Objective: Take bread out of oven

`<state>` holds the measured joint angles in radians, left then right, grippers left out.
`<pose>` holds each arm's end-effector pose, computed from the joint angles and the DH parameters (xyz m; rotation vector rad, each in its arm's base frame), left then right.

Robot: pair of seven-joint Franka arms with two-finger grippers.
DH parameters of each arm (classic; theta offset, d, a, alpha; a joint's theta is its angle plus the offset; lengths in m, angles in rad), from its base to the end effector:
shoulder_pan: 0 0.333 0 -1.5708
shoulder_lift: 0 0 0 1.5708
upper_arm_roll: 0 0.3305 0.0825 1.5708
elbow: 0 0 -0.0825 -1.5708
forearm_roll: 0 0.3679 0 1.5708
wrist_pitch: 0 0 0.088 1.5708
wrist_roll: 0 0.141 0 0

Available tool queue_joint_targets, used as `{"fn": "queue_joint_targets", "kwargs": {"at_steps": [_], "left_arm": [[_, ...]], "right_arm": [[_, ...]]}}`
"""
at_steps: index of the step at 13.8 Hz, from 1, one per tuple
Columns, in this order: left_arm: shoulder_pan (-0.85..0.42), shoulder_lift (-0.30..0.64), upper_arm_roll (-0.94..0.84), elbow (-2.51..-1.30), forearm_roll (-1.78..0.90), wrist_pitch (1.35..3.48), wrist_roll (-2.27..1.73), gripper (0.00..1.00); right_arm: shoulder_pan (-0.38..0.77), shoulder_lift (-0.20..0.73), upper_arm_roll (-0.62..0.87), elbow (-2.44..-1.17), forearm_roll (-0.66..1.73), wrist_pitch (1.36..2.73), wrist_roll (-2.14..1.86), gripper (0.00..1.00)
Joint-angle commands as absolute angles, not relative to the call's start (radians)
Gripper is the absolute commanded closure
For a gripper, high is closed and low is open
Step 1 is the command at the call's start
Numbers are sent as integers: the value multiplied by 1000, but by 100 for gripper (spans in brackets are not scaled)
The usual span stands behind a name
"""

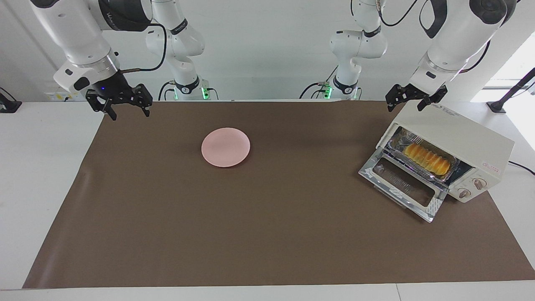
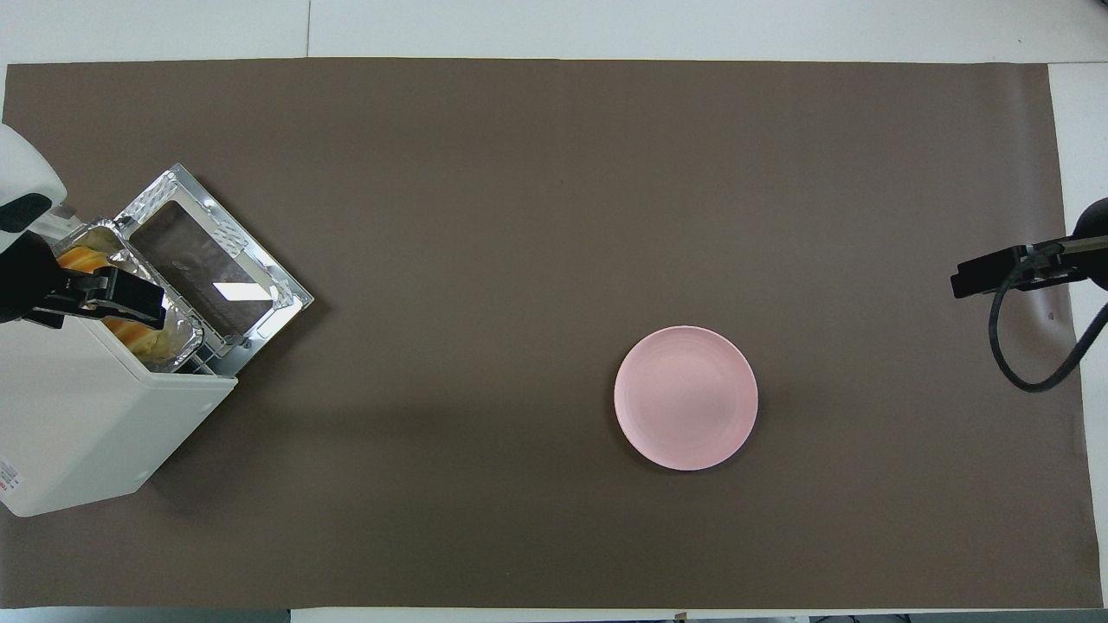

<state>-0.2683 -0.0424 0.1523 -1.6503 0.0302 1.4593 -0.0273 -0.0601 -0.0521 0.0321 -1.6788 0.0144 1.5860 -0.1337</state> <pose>0.5027 -0.0525 0.5828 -3.0958 0.1366 0.2282 0.5192 -0.0121 0.5847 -3.1207 -0.1642 0.0618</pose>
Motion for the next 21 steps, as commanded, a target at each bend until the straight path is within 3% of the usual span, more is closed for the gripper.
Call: {"fn": "queue_joint_targets", "kwargs": {"at_steps": [1, 13, 17, 19, 21], "left_arm": [[-278, -61, 161, -1677, 15, 1485, -20, 0], [-270, -52, 163, -1666, 14, 1517, -72, 0], [-270, 133, 167, -1508, 2, 1480, -259, 0], [-268, 288, 173, -1358, 2, 1456, -393, 0], [-261, 353, 190, -1319, 5, 1506, -475, 0]], "right_arm": [[-57, -77, 31, -1703, 25, 1572, -121, 0], [-64, -77, 31, -1703, 25, 1557, -120, 0], [-66, -77, 31, -1703, 25, 1557, -120, 0], [-66, -77, 31, -1703, 25, 1557, -120, 0], [-66, -77, 31, -1703, 25, 1557, -120, 0]]}}
